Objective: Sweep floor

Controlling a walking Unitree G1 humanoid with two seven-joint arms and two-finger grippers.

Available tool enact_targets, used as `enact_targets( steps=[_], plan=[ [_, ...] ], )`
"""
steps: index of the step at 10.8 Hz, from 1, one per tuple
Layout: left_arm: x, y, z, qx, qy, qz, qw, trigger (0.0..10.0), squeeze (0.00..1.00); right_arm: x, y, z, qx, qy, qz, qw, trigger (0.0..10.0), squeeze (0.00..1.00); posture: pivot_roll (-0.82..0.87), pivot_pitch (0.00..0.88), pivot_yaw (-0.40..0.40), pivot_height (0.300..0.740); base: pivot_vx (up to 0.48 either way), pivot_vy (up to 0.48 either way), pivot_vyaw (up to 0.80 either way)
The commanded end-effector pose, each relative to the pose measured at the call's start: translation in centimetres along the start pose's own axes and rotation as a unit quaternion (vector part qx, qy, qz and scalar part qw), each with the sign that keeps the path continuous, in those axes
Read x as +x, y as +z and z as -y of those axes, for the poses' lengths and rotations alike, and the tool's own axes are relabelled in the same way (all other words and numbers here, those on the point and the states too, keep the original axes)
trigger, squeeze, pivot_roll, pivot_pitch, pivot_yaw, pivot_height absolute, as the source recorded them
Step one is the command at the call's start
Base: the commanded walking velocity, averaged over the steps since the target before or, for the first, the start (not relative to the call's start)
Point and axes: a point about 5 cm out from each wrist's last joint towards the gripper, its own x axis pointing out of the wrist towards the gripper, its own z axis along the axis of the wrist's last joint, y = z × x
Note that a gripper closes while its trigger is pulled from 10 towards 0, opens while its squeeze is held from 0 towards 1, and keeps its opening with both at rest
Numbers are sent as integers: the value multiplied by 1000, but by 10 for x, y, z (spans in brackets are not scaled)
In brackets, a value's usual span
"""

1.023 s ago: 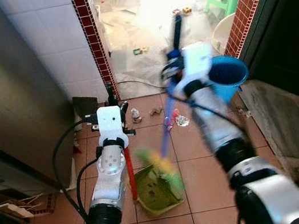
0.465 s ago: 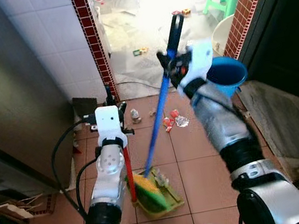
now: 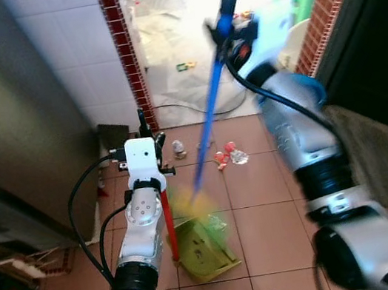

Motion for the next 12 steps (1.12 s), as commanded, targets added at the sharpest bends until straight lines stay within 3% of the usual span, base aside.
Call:
enact_targets(
  steps=[1, 3, 4, 5, 6, 7, 8, 10, 11, 12],
  plan=[
    [2, 1, 5, 16, -20, -5, 1000, 10000, 0, 7, 27, 0, -33, 4, 59, 998, 10000, 0, -64, 49, 9, 740, 0, 0, 0],
    [-3, 1, 7, 28, -48, -8, 998, 10000, 0, -8, -3, 16, -51, -29, 14, 998, 10000, 0, -56, 51, 7, 740, 0, 0, 0],
    [-5, 2, 7, 22, -61, -5, 998, 10000, 0, -20, -30, 14, -24, -38, -30, 999, 10000, 0, -56, 53, 6, 740, 0, 0, 0],
    [-6, -1, 5, 28, -63, -12, 998, 10000, 0, -30, -53, 7, 14, -50, -67, 996, 10000, 0, -54, 54, 5, 740, 0, 0, 0],
    [-6, -2, 2, 37, -65, -22, 997, 10000, 0, -40, -75, -11, 48, -46, -103, 992, 10000, 0, -45, 56, 4, 740, 0, 0, 0],
    [-6, -2, 0, 37, -66, -23, 997, 10000, 0, -42, -82, -24, 66, -33, -113, 991, 10000, 0, -40, 55, 4, 740, 0, 0, 0],
    [-6, -1, -1, 37, -67, -24, 997, 10000, 0, -42, -82, -32, 81, -20, -115, 990, 10000, 0, -41, 54, 4, 740, 0, 0, 0],
    [-5, -2, -2, 38, -68, -28, 997, 10000, 0, -31, -70, -43, 160, -10, -103, 982, 10000, 0, -50, 53, 5, 740, 0, 0, 0],
    [-5, -1, 2, 35, -72, -29, 996, 10000, 0, -20, -52, -45, 197, 9, -80, 977, 10000, 0, -54, 52, 7, 740, 0, 0, 0],
    [-5, -1, 4, 34, -76, -31, 996, 10000, 0, -13, -36, -48, 207, 37, -62, 976, 10000, 0, -58, 52, 8, 740, 0, 0, 0]
  ],
)
